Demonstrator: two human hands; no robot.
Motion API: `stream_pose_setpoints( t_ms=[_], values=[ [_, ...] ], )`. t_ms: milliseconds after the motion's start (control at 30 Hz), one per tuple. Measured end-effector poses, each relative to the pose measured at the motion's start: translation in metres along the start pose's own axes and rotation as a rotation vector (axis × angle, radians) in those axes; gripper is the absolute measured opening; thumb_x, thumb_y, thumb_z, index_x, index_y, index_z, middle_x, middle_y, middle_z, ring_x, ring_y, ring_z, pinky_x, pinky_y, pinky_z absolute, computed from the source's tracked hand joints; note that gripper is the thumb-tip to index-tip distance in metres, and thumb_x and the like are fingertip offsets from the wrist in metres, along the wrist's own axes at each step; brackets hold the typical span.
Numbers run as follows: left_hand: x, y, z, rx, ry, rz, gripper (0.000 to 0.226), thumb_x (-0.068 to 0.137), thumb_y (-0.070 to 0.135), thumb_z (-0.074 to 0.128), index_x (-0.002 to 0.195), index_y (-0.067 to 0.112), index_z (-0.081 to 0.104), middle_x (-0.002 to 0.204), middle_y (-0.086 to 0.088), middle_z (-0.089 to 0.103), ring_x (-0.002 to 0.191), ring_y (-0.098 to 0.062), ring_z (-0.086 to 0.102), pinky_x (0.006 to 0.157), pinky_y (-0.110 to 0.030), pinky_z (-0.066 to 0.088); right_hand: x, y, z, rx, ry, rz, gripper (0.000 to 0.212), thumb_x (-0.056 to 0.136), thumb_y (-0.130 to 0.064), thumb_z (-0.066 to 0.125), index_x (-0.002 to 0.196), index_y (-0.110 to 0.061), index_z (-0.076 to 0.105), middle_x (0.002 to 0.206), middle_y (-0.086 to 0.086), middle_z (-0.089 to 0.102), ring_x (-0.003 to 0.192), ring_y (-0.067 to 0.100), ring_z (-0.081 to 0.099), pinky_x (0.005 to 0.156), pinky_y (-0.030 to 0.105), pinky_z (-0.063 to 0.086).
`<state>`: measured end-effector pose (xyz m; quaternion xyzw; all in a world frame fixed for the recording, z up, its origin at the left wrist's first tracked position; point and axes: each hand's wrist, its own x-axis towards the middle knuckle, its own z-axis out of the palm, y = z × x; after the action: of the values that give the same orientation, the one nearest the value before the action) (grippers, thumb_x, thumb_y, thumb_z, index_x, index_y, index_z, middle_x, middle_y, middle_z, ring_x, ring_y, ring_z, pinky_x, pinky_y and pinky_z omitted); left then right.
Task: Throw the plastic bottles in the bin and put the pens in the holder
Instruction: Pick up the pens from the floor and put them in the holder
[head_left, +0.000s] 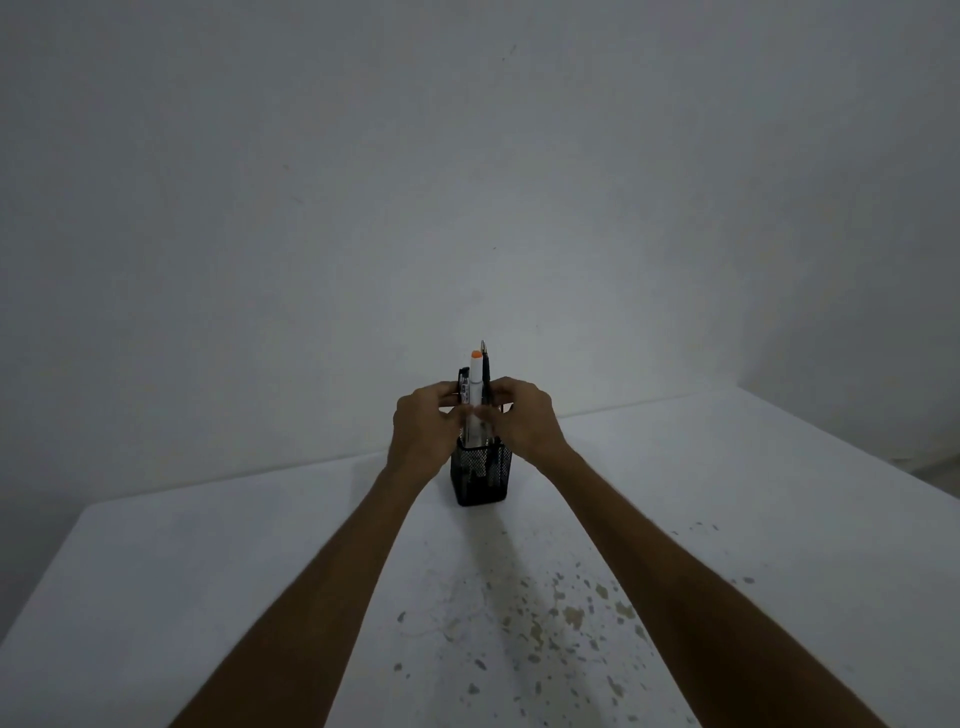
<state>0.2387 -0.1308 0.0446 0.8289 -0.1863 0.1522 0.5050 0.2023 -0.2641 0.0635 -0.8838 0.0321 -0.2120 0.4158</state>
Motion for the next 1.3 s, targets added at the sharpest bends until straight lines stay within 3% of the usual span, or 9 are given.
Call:
stream_pose_setpoints(
  t_ms=[167,300,433,500,600,700,800,900,1300],
  values=[
    [0.001,-0.001,-0.001,0.001,0.032,-0.01,0.03,0.088,0.024,0.069,0.118,0.019,0.07,0.108,-0.002,0.074,0.096,-0.017,0.07,0.09,-0.031,0.054,-0.001,0.001,0.003,0.081,0.042,0.013,0.031,0.085,-0.014,0.07,0.115,-0.008,0.065,0.103,0.006,0.072,0.092,0.015,0.066,0.077,0.022,0.052],
    [-0.001,-0.001,0.0,-0.006,0.048,-0.044,0.038,0.088,0.027,0.069,0.124,0.013,0.066,0.115,-0.004,0.072,0.103,-0.016,0.068,0.091,-0.023,0.047,-0.002,0.007,0.005,0.114,0.095,0.034,0.029,0.082,-0.005,0.068,0.11,-0.012,0.066,0.095,0.003,0.072,0.086,0.013,0.066,0.071,0.018,0.048],
    [-0.007,0.002,0.0,-0.012,0.029,-0.057,0.04,0.089,0.026,0.069,0.126,0.013,0.064,0.12,-0.006,0.07,0.095,-0.016,0.071,0.093,-0.026,0.049,-0.011,0.012,0.004,0.149,0.174,0.03,0.032,0.083,0.0,0.065,0.111,-0.015,0.065,0.096,-0.002,0.069,0.086,0.013,0.067,0.073,0.022,0.051],
    [-0.013,0.001,-0.002,-0.007,0.015,-0.084,0.044,0.088,0.02,0.069,0.13,0.014,0.061,0.124,-0.006,0.068,0.091,-0.017,0.071,0.095,-0.031,0.051,-0.02,0.014,0.001,0.172,0.195,0.033,0.03,0.085,-0.001,0.065,0.112,-0.014,0.064,0.1,-0.002,0.067,0.082,0.016,0.066,0.07,0.017,0.051],
    [-0.03,0.001,-0.008,-0.023,0.014,-0.097,0.048,0.088,0.015,0.067,0.135,0.014,0.056,0.129,-0.003,0.064,0.085,-0.013,0.068,0.088,-0.028,0.052,-0.038,0.014,-0.002,0.144,0.217,0.029,0.026,0.089,-0.009,0.064,0.114,-0.015,0.063,0.108,0.0,0.063,0.079,0.013,0.065,0.066,0.013,0.048],
    [-0.054,0.0,-0.02,-0.002,-0.004,-0.075,0.047,0.089,0.013,0.065,0.135,0.018,0.056,0.129,0.0,0.064,0.084,-0.009,0.066,0.084,-0.029,0.054,-0.065,0.01,-0.005,0.124,0.251,0.027,0.023,0.092,-0.014,0.06,0.114,-0.02,0.061,0.111,-0.003,0.058,0.08,0.005,0.062,0.073,0.02,0.052],
    [-0.084,-0.004,-0.036,0.045,-0.055,-0.056,0.049,0.089,0.014,0.065,0.136,0.021,0.054,0.13,0.001,0.064,0.094,-0.013,0.067,0.087,-0.039,0.057,-0.095,0.004,-0.005,0.112,0.247,0.043,0.021,0.093,-0.018,0.058,0.114,-0.02,0.059,0.113,-0.004,0.059,0.088,0.01,0.062,0.079,0.027,0.053],
    [-0.119,-0.003,-0.053,0.094,-0.058,-0.08,0.052,0.088,0.018,0.067,0.138,0.02,0.051,0.131,0.002,0.063,0.109,-0.017,0.064,0.094,-0.037,0.053,-0.127,-0.005,-0.001,0.114,0.191,0.064,0.026,0.092,-0.018,0.058,0.118,-0.015,0.058,0.117,0.001,0.061,0.098,0.016,0.062,0.086,0.032,0.054],
    [-0.261,0.023,-0.137,0.206,-0.031,-0.184,0.058,0.087,0.028,0.068,0.141,0.023,0.047,0.137,0.002,0.059,0.12,-0.018,0.059,0.098,-0.035,0.048,-0.263,-0.073,0.022,0.112,0.012,0.129,0.037,0.093,-0.027,0.06,0.126,-0.015,0.051,0.123,0.002,0.059,0.112,0.018,0.057,0.096,0.033,0.047]
  ],
)
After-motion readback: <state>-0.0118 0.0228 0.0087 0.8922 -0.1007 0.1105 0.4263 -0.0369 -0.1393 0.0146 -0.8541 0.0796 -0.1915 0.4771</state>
